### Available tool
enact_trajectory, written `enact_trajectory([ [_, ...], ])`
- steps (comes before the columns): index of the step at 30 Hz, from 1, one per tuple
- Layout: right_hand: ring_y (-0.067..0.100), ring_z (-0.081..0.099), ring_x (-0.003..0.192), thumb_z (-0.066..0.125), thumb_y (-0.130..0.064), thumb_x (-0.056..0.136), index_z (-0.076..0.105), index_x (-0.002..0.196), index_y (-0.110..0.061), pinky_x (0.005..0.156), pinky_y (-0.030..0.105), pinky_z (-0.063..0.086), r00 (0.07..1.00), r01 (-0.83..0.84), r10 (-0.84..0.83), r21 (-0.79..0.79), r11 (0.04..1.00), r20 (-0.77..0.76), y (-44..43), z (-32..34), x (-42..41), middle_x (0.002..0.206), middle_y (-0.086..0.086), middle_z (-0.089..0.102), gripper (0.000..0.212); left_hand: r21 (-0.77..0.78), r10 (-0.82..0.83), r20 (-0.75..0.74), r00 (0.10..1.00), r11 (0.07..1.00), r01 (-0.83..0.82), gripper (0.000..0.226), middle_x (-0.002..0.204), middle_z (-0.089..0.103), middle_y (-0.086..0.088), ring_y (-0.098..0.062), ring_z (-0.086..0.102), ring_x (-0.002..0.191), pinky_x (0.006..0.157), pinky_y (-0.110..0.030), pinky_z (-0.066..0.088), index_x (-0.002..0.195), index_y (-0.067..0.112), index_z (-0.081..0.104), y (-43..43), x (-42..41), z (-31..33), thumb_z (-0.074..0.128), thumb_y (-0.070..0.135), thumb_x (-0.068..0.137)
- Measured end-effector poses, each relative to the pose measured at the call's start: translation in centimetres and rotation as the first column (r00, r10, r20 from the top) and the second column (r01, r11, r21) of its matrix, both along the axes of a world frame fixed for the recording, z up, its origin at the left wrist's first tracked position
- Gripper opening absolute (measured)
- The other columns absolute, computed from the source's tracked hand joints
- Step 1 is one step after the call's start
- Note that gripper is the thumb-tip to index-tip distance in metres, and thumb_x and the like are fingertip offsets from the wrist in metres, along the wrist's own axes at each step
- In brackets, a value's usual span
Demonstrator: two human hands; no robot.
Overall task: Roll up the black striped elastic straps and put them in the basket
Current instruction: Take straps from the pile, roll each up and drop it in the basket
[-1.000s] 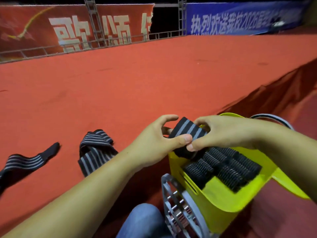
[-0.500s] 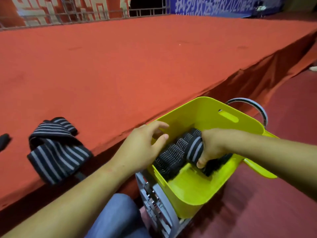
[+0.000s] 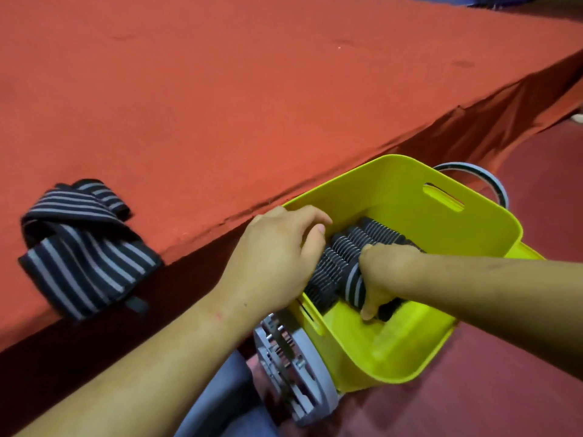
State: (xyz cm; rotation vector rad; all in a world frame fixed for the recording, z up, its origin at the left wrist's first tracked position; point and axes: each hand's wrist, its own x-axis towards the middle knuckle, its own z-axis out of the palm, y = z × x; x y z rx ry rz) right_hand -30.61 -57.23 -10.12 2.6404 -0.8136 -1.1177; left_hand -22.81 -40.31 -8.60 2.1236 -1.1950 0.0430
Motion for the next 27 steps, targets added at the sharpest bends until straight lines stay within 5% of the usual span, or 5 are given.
enact_trajectory([
  [8,0.033,0.07,0.118,0.083,-0.068,0.074,0.012,0.156,0.005,0.091,0.043,0.057,0.987,0.164,-0.162,0.099,0.982,-0.022,0.1,-1.0,0.8,0.137,0.019,0.063,0.131,0.004,-0.023,0.001,1.0,1.0,0.023,0.03,0.099,0.072,0.017,-0.008,0.053,0.097,0.092,-0.04,0.045,0.118,0.034,0.066,0.3,0.4,0.0,0.041,0.038,0.101],
  [10,0.032,0.076,0.106,0.083,-0.062,0.079,0.025,0.149,0.004,0.089,0.043,0.063,0.965,0.261,-0.255,0.183,0.948,-0.053,-0.9,-1.8,0.7,0.119,0.018,0.074,0.113,0.004,-0.027,-0.003,1.0,1.0,0.027,0.03,0.098,0.071,0.017,-0.008,0.052,0.096,0.091,-0.04,0.045,0.117,0.034,0.066,0.4,0.4,0.0,0.041,0.038,0.101],
  [14,0.035,0.075,0.107,0.079,-0.034,0.088,0.053,0.133,-0.002,0.096,0.048,0.061,0.927,0.364,-0.372,0.336,0.869,-0.042,-2.4,-2.5,0.3,0.124,0.019,0.07,0.06,-0.008,-0.032,-0.004,0.999,0.999,0.032,0.03,0.098,0.071,0.016,-0.009,0.053,0.096,0.09,-0.041,0.046,0.116,0.033,0.068,0.3,0.4,0.2,0.041,0.037,0.102],
  [19,0.031,0.067,0.078,0.08,-0.026,0.085,0.059,0.125,-0.003,0.082,0.042,0.062,0.919,0.378,-0.391,0.38,0.845,-0.044,-2.6,-1.9,0.0,0.119,0.021,0.073,0.05,-0.022,-0.04,-0.008,0.999,0.999,0.04,0.03,0.097,0.067,0.018,-0.007,0.051,0.095,0.09,-0.04,0.045,0.116,0.033,0.068,0.5,0.4,0.2,0.042,0.036,0.102],
  [27,0.031,0.079,0.093,0.078,-0.037,0.088,0.066,0.117,0.0,0.088,0.042,0.064,0.938,0.346,-0.329,0.223,0.911,-0.109,-2.2,-2.5,1.0,0.104,0.016,0.077,0.048,-0.018,-0.053,0.042,0.998,0.998,0.054,0.025,0.079,0.052,0.025,-0.009,0.05,0.092,0.087,-0.038,0.043,0.115,0.031,0.068,0.4,0.1,0.2,0.045,0.032,0.104],
])
